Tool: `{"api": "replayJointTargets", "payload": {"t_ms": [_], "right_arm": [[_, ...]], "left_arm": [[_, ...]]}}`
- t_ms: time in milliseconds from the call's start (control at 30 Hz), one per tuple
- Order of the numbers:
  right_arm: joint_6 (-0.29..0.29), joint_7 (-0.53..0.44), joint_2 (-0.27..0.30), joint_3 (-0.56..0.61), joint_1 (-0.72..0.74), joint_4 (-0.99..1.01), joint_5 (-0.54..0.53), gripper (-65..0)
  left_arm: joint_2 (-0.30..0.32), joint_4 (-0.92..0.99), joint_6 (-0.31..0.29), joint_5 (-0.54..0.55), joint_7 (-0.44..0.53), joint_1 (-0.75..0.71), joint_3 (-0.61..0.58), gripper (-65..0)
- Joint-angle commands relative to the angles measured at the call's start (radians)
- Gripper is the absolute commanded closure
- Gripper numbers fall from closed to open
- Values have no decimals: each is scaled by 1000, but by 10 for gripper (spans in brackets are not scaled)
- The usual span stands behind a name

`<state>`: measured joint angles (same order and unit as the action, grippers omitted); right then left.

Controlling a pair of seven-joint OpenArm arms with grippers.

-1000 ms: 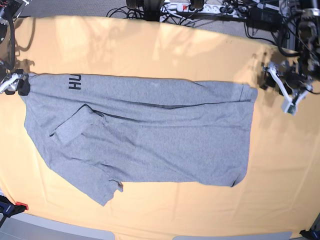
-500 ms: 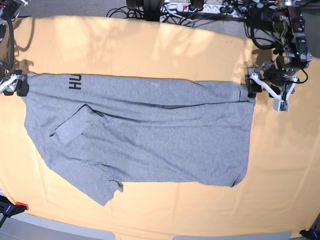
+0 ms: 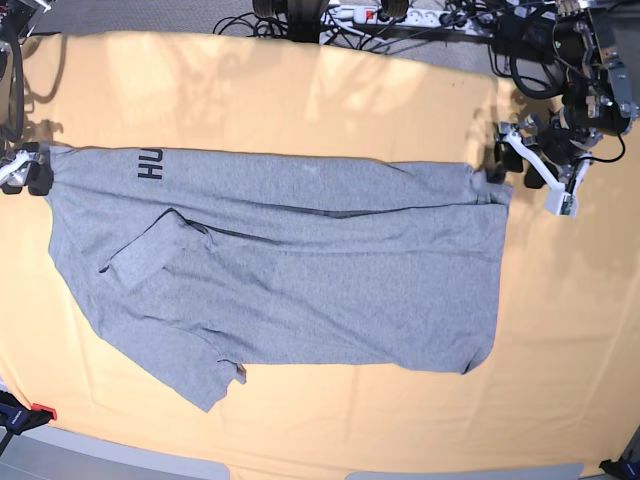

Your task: Layout the t-shirt on the table in an organized manner, then fold the t-shirt properly

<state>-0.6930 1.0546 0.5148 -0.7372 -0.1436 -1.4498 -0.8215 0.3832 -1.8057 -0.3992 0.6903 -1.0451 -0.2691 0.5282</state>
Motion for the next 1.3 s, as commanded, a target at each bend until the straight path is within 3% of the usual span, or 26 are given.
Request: {"api": "replayJointTargets", "payload": {"t_ms": [0,167,367,533,600,767,867,1067,1267], "right_arm": [[-5,-25,31,-10,11,-14,-21,-390],[-5,-23,31,-10,11,-14,-20,-390],[-5,-22,31,-10,14,-14,-50,-390],[-5,-23,31,-10,14,-14,-51,-390],[-5,-22,31,-10,21,-14,-51,-390],[-5,-22,31,-10,23,-14,-51,-390],[-5,-23,31,-10,25,-14,-51,-390],[-5,-22,31,-10,25,-14,-51,-390],[-5,-22,31,-10,25,-14,-88,-390]], "left_arm": [[35,-16,-11,39,24,10,27,-449],[71,-15,-34,71,30,18,48,-450],[63,49,31,71,71,18,48,-450],[63,186,24,94,75,55,48,-450],[63,256,-5,134,56,86,48,-450],[68,392,-172,377,-116,143,44,-449],[86,396,-223,462,-172,142,26,-450],[150,396,-231,488,-183,142,25,-450],[145,404,-200,422,-131,142,14,-450]]}}
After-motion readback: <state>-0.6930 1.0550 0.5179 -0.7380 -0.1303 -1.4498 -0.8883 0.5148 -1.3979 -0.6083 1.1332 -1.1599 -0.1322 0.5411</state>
